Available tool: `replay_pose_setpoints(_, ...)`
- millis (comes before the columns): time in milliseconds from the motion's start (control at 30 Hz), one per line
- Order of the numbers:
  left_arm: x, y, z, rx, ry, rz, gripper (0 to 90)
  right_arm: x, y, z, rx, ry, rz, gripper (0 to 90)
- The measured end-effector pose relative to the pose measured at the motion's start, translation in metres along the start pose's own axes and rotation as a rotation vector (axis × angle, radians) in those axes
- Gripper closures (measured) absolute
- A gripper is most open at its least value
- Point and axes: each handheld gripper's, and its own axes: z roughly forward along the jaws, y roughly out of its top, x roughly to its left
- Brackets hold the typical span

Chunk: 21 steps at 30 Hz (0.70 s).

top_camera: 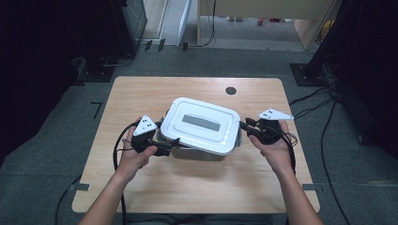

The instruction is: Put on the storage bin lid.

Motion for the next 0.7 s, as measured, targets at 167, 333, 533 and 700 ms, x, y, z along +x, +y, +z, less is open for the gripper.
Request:
replay_pose_setpoints(167, -0.006, -0.004, -0.005, -0.003, -0.008, 0.014, 5.9, -0.001, 0.001, 0.002, 0.002, -0.001, -0.005, 68.2)
replay_pose_setpoints(333, -0.011, -0.009, -0.011, -0.004, -0.023, 0.02, 5.9, 0.003, 0.003, 0.005, 0.013, 0.001, -0.019, 67.9)
replay_pose_setpoints(533, -0.013, -0.014, -0.014, -0.003, -0.017, 0.024, 5.9, 0.005, 0.004, 0.007, 0.014, 0.003, -0.021, 68.0)
replay_pose_setpoints(700, -0.013, -0.018, -0.017, -0.003, -0.006, 0.019, 5.9, 0.007, 0.005, 0.007, 0.009, 0.013, -0.026, 67.3)
